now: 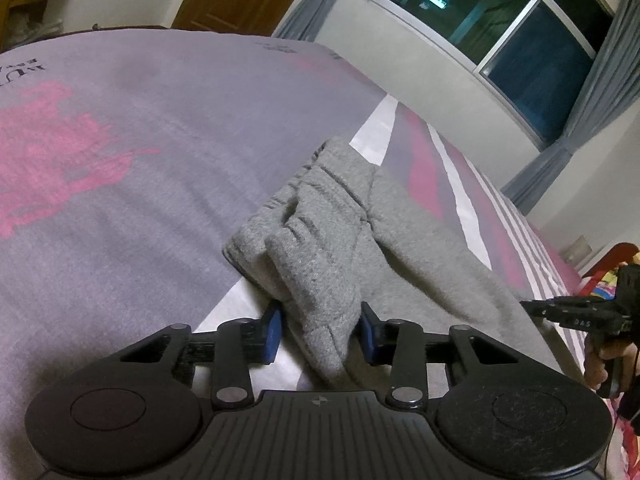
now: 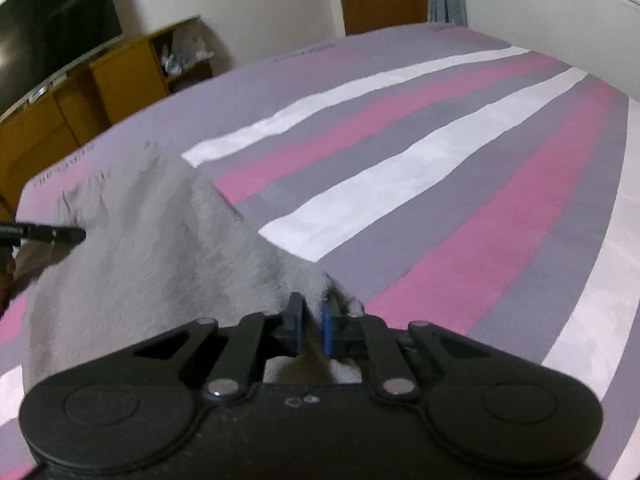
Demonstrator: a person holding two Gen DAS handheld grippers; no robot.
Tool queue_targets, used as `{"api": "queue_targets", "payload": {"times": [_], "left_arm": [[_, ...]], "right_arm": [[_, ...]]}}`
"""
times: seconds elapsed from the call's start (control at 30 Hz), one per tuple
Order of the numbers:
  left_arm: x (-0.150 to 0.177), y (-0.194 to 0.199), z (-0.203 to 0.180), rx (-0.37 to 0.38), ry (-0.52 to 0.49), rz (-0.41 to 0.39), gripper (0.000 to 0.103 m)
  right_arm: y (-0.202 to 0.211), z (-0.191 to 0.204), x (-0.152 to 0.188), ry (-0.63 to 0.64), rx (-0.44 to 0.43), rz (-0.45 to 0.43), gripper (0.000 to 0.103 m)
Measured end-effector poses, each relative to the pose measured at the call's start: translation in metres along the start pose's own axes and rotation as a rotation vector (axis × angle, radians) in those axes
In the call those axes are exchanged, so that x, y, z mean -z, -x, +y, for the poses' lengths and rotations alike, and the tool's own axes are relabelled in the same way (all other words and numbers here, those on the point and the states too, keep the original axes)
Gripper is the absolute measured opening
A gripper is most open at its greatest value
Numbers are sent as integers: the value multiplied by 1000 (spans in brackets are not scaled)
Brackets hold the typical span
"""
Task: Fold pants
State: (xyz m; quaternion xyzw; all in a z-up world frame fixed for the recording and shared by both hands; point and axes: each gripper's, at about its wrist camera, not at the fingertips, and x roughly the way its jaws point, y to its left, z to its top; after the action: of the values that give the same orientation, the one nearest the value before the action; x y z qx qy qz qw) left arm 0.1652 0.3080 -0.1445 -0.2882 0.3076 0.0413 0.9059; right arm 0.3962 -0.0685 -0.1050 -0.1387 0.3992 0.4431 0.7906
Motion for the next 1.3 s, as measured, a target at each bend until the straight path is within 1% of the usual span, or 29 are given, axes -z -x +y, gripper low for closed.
{"api": "queue_targets", "payload": {"times": [0.03,0.1,0.17,0.2,0.23,0.3,0.33,0.4,0.47,0.5,0.53,0.57,0.6,0.63,0.67,0.7,0.77,0.8,0.83,0.87,0.9,0.97,1.0,1.03,1.07,1.1,1.17,1.27,1.3], "left_arm": [[0,0,0,3,2,-6,33],[-4,6,-5,9,-21,-29,30],[-10,13,-10,22,-39,-63,29],[-13,13,-13,13,-58,-60,29],[-15,12,-15,0,-83,-53,29],[-14,6,-13,-26,-117,-35,29],[-13,2,-8,-32,-100,-20,30],[-7,-2,5,-12,-51,-22,31],[-5,-1,9,-1,-25,-19,34],[-6,0,10,0,-16,-14,35],[-5,3,10,-3,-11,-11,38],[-6,6,8,-12,-10,-10,42],[-6,12,4,-31,-18,-11,44],[-5,19,0,-49,-32,-22,46],[-2,28,-4,-62,-48,-44,46],[1,39,-10,-57,-63,-72,46],[5,50,-24,-44,-101,-95,46],[8,54,-36,-46,-143,-105,46],[12,53,-48,-50,-182,-104,50],[16,51,-58,-44,-213,-86,58],[21,44,-70,-32,-241,-53,60],[30,29,-89,-27,-300,12,61],[34,26,-99,-54,-343,18,61],[38,24,-106,-76,-387,23,61],[41,22,-112,-99,-423,37,61],[43,19,-115,-122,-438,54,61],[42,16,-115,-126,-419,75,63],[40,15,-113,-120,-394,87,63],[44,15,-113,-124,-399,89,63]], "right_arm": [[-1,4,0,23,20,0,4],[5,16,-1,80,101,-47,3],[16,19,-4,66,145,-114,2],[21,19,-6,52,164,-148,2],[23,18,-7,40,173,-162,2],[15,12,-6,4,201,-149,1],[6,8,-3,-6,217,-122,1],[-18,5,8,-9,269,-58,1],[-23,12,12,15,312,-64,2],[-21,16,12,13,335,-71,4],[-15,19,13,5,359,-85,9],[-4,21,17,-3,380,-118,14],[12,22,24,-15,377,-156,20],[27,20,33,-32,361,-168,17],[41,19,42,-50,352,-170,17],[60,19,55,-74,357,-185,18],[93,20,83,-104,355,-199,19],[110,24,101,-127,353,-210,21],[123,28,116,-151,340,-223,23],[133,34,130,-172,327,-225,24],[141,41,145,-192,325,-217,26],[150,48,169,-238,328,-196,38],[152,48,181,-266,347,-168,46],[154,44,195,-309,367,-129,45],[162,41,207,-344,376,-128,45],[177,38,221,-382,389,-145,45],[208,27,250,-468,474,-161,45],[263,1,308,-688,561,-234,41],[284,-6,330,-771,606,-262,40]]}}
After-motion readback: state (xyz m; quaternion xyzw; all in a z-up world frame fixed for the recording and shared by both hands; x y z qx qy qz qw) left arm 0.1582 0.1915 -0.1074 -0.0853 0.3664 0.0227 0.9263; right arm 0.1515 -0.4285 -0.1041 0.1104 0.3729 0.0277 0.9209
